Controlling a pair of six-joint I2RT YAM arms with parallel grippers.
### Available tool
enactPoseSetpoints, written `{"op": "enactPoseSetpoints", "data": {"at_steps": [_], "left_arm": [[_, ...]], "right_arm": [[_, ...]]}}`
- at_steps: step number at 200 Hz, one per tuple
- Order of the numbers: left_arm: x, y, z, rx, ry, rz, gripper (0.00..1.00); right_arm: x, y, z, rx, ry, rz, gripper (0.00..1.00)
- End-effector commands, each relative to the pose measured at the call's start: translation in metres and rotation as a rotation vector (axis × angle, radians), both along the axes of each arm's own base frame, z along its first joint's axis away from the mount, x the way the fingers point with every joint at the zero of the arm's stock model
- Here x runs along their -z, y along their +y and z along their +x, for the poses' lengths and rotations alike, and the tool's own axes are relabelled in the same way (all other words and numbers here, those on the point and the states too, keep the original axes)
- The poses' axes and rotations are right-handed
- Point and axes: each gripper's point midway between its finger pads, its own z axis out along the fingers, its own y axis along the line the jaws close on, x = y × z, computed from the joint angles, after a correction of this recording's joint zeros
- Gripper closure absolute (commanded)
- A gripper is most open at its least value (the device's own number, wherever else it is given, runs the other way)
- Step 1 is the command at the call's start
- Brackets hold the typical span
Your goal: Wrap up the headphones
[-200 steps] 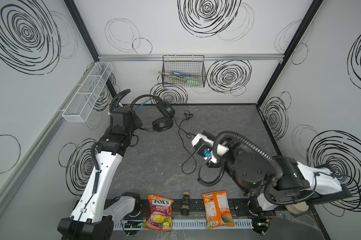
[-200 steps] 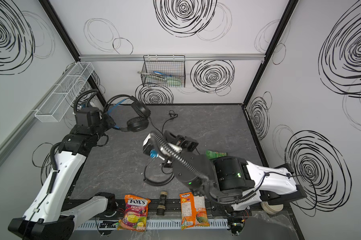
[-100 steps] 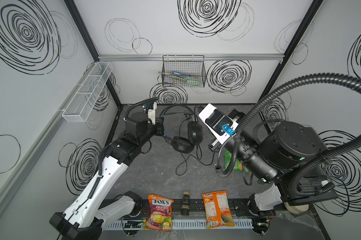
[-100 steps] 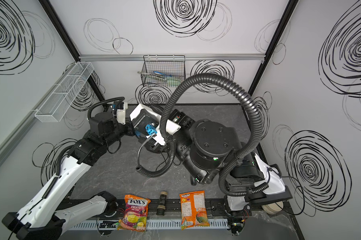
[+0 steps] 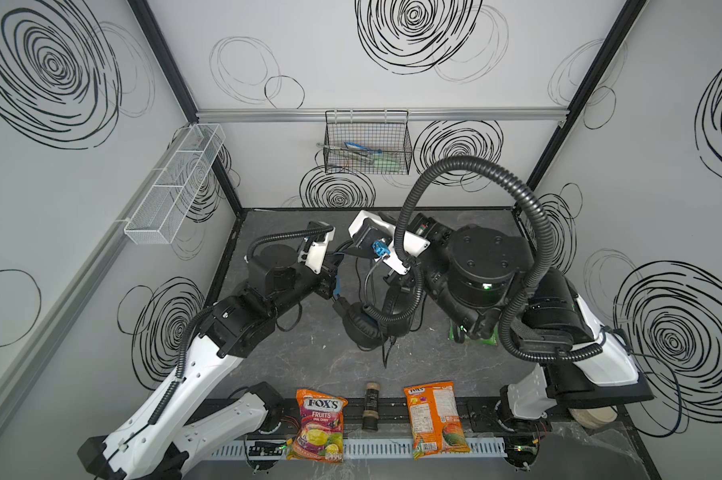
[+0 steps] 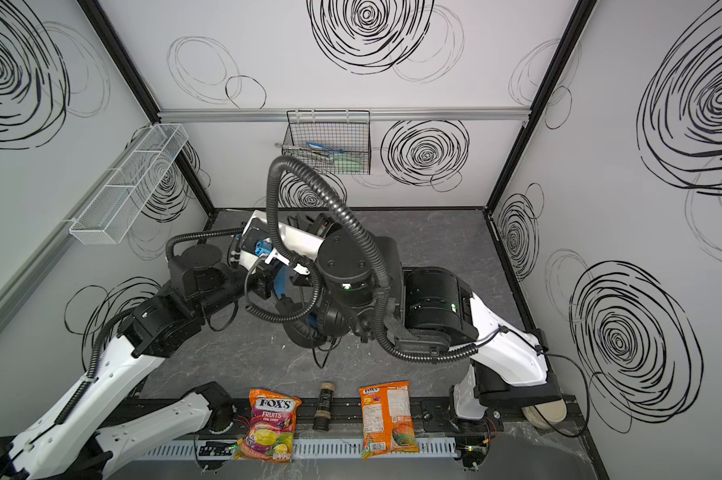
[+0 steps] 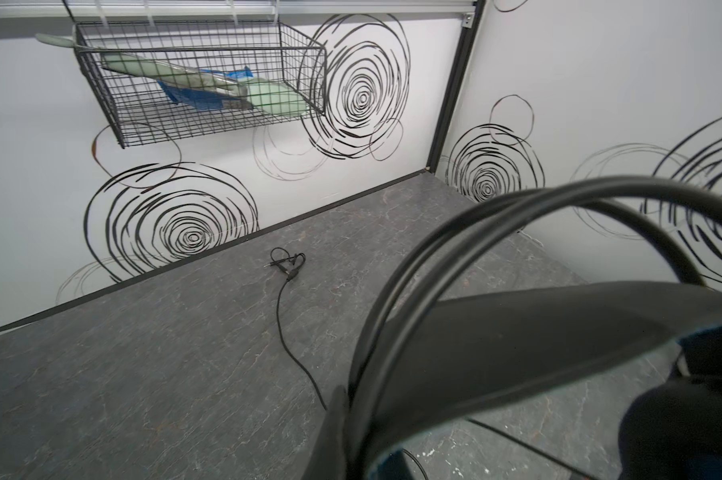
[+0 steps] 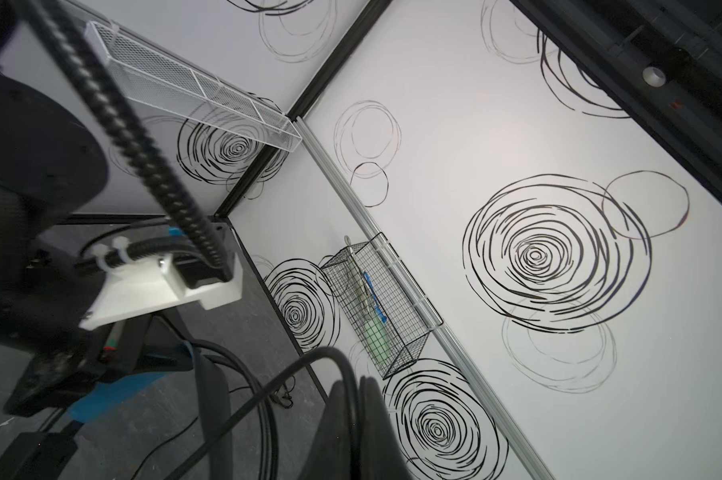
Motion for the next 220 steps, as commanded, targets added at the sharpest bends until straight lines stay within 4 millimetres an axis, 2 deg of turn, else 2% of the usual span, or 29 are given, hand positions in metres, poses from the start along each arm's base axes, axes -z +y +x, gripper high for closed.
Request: {"op": "enactPoseSetpoints", "data": {"at_steps": [1, 28, 67, 91, 121, 181, 220], "left_arm": [[-0.023, -0.008, -0.014, 0.059, -0.037, -0.081, 1.0], [-0.035, -0.008, -0.023, 0.069, -0.026, -0.152, 1.0], [-0.048, -0.015, -0.032, 0.108, 0.03, -0.254, 1.0], [-0.056, -0.026, -0.037, 0.15, 0.109, -0.361, 1.0], [-0.067, -0.029, -0.038, 0.14, 0.185, -0.515, 1.0], [-0.09, -0.034, -0.04, 0.169, 0.233, -0.709, 1.0], [-0.105, -0.038, -0.042, 0.227, 0.255, -0.863, 1.0]], "right_arm": [[-0.006, -0.017, 0.012, 0.012, 0.034, 0.069, 0.98], [0.003, -0.02, 0.024, 0.05, 0.053, 0.06, 0.98], [0.007, -0.045, 0.053, 0.119, 0.116, 0.149, 0.97], [0.015, -0.05, 0.066, 0.138, 0.142, 0.172, 0.97], [0.016, -0.058, 0.079, 0.14, 0.182, 0.245, 0.97], [0.029, -0.062, 0.089, 0.104, 0.228, 0.295, 0.97], [0.031, -0.058, 0.086, 0.055, 0.245, 0.321, 0.96]]}}
